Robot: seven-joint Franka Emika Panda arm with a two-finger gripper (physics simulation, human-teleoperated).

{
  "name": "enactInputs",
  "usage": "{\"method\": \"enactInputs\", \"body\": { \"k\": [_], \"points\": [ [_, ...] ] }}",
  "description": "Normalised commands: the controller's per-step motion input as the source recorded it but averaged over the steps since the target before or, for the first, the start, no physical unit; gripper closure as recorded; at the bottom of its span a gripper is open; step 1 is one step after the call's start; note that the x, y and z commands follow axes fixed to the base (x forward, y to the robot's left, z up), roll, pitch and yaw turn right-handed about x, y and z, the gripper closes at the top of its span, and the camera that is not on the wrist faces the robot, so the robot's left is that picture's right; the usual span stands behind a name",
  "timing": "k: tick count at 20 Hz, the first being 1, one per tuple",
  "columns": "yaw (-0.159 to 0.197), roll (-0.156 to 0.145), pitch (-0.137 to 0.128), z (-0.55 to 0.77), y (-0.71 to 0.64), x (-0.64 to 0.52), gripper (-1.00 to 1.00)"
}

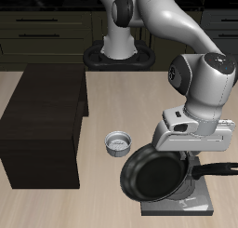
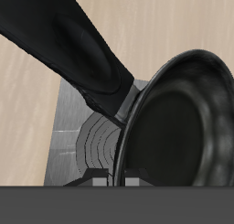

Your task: Place the frypan on the stove

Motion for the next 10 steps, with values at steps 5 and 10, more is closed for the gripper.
{"method": "enactInputs", "body": {
  "k": [5,10],
  "points": [
    [-0.003,-0.004,0.051,-0.38,0.0,0.1,1.0],
    [-0.008,0.007,0.041,-0.27,0.06,0.01,1.0]
  ]
}}
